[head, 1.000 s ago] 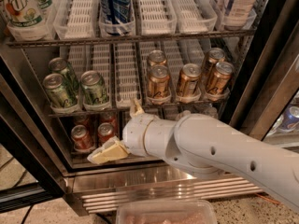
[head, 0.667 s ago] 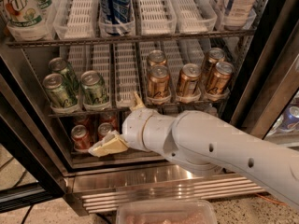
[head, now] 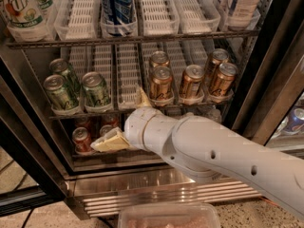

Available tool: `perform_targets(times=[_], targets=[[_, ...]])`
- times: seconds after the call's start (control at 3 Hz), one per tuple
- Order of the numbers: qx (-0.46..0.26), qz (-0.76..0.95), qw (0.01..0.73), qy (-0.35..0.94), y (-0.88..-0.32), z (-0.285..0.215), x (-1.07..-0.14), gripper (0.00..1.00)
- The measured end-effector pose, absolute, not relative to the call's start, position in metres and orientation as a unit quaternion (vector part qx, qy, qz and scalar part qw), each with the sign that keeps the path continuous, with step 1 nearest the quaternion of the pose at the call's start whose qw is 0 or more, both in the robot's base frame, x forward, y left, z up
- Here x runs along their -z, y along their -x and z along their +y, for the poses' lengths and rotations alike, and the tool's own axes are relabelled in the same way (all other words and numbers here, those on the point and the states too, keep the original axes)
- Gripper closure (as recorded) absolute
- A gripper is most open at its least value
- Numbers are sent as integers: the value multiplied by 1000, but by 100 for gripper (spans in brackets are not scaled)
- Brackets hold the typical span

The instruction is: Pick green can from middle shelf of fridge

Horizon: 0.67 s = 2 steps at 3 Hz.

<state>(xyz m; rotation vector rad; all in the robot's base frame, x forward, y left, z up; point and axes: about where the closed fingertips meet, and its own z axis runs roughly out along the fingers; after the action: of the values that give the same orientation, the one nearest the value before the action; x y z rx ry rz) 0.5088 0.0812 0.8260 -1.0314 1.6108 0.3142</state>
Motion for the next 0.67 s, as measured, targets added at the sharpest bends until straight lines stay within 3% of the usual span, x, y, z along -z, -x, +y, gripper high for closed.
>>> perform_targets(times=[0.33, 0.67], targets=[[-135, 681, 577, 429, -511, 84, -828, 0], [-139, 676, 594, 413, -518, 91, -830, 8]])
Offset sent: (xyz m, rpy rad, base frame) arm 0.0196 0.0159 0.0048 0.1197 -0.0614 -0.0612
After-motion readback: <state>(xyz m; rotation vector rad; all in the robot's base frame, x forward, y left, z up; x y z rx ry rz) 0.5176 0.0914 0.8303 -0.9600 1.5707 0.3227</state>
